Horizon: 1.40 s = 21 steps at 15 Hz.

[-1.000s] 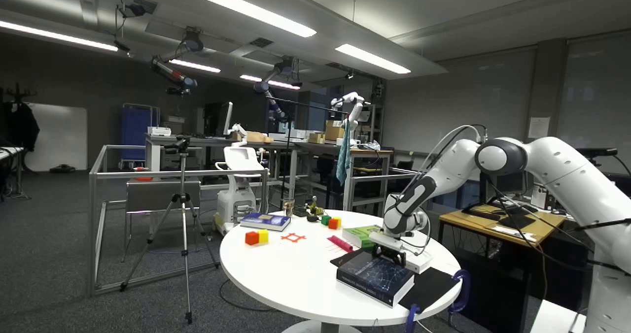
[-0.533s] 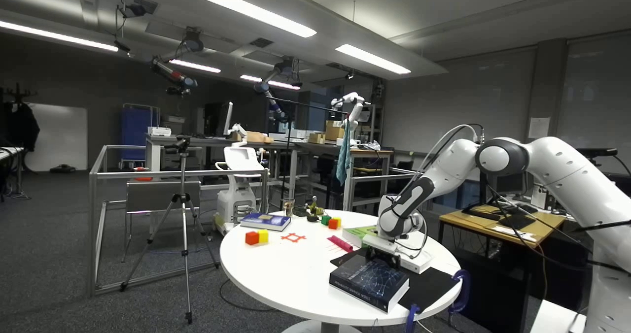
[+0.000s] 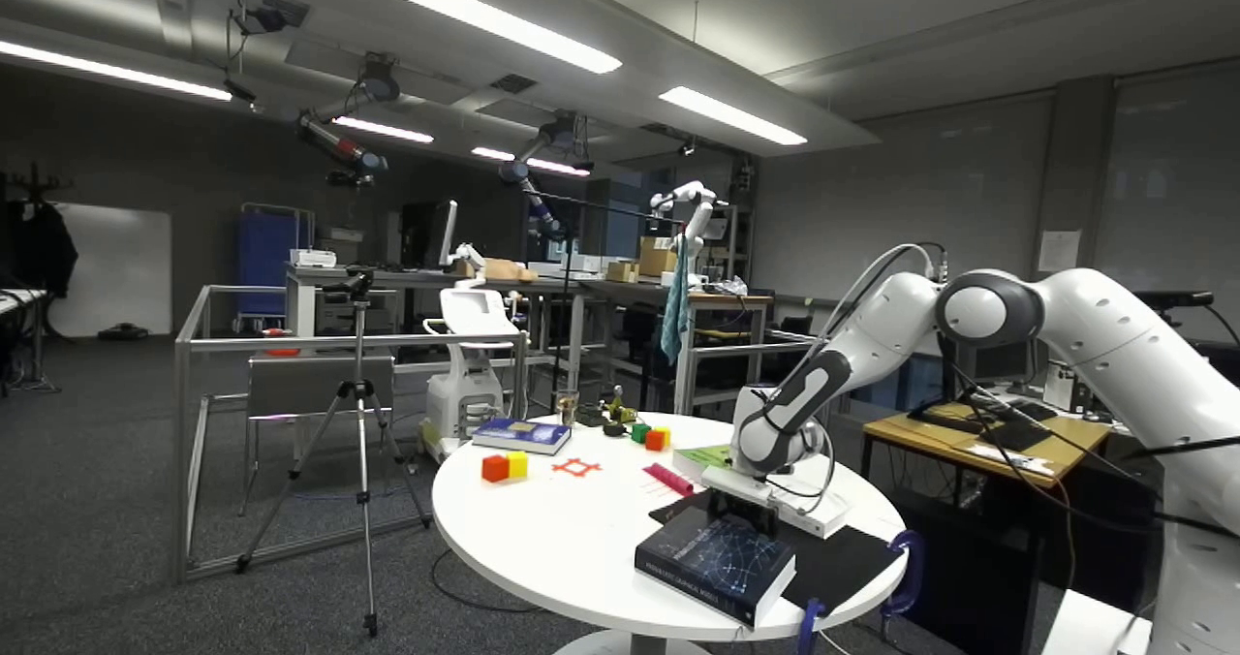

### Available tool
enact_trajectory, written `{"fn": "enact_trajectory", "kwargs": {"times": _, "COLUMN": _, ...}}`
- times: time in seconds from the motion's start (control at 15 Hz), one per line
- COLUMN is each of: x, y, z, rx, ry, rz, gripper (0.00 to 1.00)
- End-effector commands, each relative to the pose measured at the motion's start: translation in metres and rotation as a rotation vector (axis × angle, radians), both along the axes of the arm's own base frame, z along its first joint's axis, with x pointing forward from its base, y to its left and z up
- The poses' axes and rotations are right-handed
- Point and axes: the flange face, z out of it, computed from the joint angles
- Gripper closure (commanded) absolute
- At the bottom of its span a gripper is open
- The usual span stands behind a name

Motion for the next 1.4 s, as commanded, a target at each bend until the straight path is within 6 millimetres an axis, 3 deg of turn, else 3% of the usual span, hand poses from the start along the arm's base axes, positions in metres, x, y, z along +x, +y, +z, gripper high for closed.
{"fn": "enact_trajectory", "kwargs": {"times": 0.0, "x": -0.005, "y": 0.023, "z": 0.006, "rx": 0.005, "ry": -0.009, "rz": 0.008, "gripper": 0.00}}
{"fn": "enact_trajectory", "kwargs": {"times": 0.53, "x": -0.004, "y": 0.044, "z": 0.006, "rx": 0.010, "ry": -0.012, "rz": 0.061, "gripper": 0.00}}
{"fn": "enact_trajectory", "kwargs": {"times": 1.33, "x": 0.014, "y": 0.077, "z": 0.029, "rx": 0.025, "ry": -0.058, "rz": 0.136, "gripper": 0.00}}
